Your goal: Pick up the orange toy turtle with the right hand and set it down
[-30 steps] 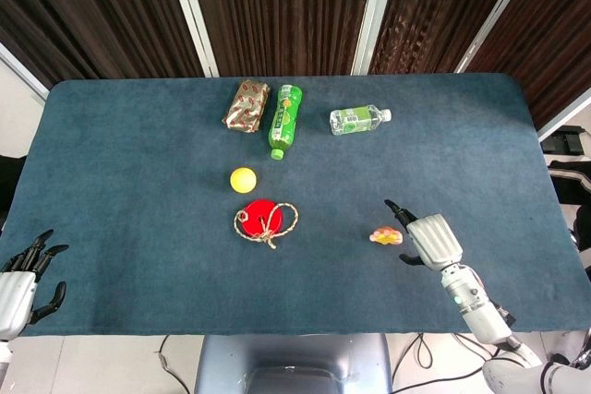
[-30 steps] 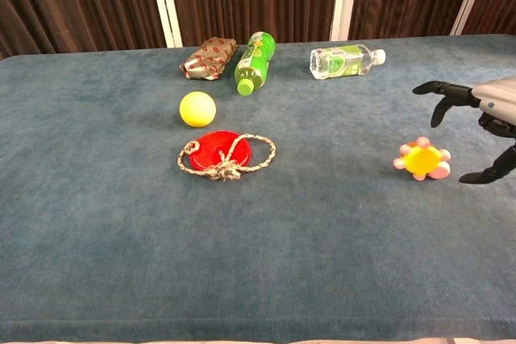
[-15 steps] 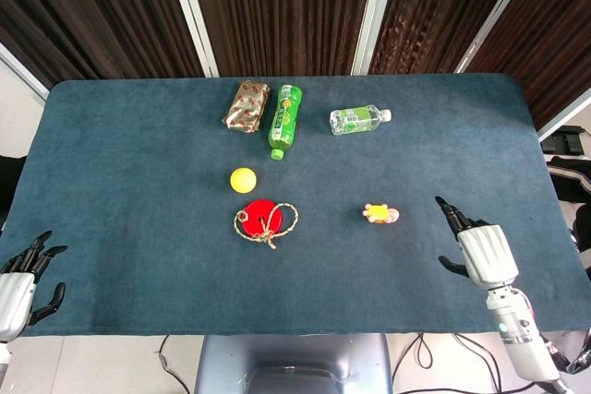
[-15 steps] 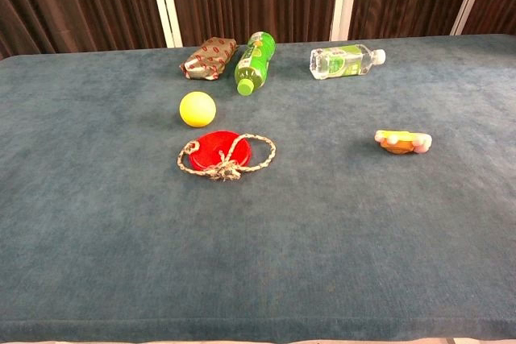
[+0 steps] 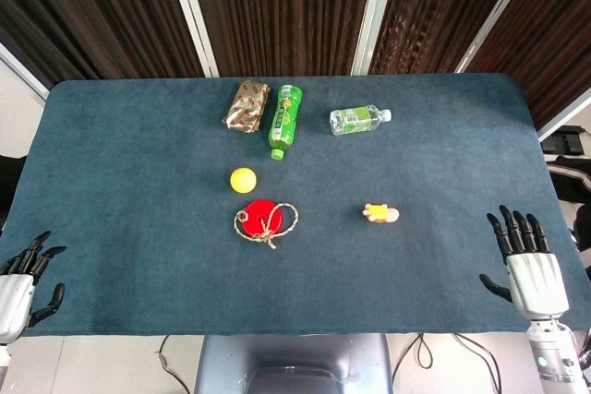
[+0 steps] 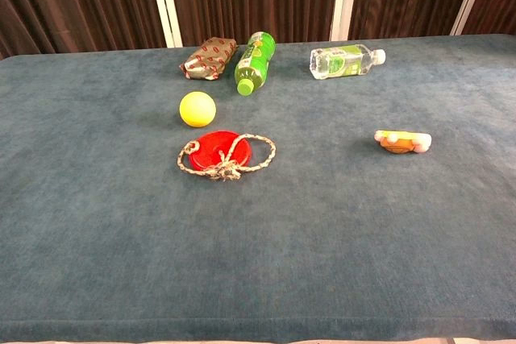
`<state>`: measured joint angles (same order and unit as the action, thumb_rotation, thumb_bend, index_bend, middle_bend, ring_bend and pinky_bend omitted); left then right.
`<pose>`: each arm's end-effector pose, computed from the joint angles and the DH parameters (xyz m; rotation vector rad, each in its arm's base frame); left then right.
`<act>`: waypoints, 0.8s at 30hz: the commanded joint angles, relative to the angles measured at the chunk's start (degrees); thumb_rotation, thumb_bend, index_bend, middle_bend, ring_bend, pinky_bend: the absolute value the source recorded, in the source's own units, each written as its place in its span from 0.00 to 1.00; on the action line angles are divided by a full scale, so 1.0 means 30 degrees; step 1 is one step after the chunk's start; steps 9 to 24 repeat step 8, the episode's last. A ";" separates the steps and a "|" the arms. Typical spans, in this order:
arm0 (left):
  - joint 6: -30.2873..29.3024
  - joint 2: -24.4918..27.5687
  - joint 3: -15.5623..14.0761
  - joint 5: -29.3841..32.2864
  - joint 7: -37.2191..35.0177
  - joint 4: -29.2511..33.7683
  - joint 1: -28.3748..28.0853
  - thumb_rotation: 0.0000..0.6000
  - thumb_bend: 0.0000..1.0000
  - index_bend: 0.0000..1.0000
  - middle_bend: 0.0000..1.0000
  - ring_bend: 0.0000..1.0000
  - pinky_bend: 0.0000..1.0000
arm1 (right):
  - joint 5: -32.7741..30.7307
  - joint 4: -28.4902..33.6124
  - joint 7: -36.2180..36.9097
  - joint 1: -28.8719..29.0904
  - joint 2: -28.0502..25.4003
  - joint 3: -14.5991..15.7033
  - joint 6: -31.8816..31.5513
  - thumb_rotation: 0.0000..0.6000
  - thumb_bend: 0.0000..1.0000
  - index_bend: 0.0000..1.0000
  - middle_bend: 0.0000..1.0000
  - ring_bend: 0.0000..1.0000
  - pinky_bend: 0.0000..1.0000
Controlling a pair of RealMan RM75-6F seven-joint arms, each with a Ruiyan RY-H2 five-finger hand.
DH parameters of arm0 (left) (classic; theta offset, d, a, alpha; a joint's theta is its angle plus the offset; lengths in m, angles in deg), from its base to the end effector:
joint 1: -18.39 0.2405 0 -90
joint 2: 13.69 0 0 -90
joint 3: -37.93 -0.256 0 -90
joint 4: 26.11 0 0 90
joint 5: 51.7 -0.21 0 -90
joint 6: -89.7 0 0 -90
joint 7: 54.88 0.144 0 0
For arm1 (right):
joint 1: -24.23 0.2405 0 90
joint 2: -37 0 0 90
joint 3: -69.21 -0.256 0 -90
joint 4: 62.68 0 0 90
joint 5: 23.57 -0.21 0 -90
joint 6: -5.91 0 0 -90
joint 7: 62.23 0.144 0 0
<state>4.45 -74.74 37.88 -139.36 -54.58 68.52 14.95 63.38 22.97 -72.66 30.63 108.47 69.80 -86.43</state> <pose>-0.3116 0.1622 0.1645 -1.4269 -0.9271 -0.8577 -0.3118 -0.1774 0.1354 1.4210 -0.6985 0.8434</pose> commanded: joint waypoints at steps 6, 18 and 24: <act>0.0022 0.0015 0.0025 0.0102 0.0232 0.0154 0.0018 1.00 0.46 0.22 0.04 0.16 0.26 | 0.0276 -0.0842 0.1572 -0.0625 0.0109 -0.0257 -0.0453 1.00 0.00 0.13 0.06 0.04 0.08; -0.0026 0.0022 -0.0004 0.0088 0.0304 0.0199 0.0066 1.00 0.46 0.22 0.04 0.16 0.26 | 0.0261 -0.0881 0.1644 -0.0635 0.0087 -0.0296 -0.0264 1.00 0.00 0.13 0.06 0.04 0.08; -0.0026 0.0022 -0.0004 0.0088 0.0304 0.0199 0.0066 1.00 0.46 0.22 0.04 0.16 0.26 | 0.0261 -0.0881 0.1644 -0.0635 0.0087 -0.0296 -0.0264 1.00 0.00 0.13 0.06 0.04 0.08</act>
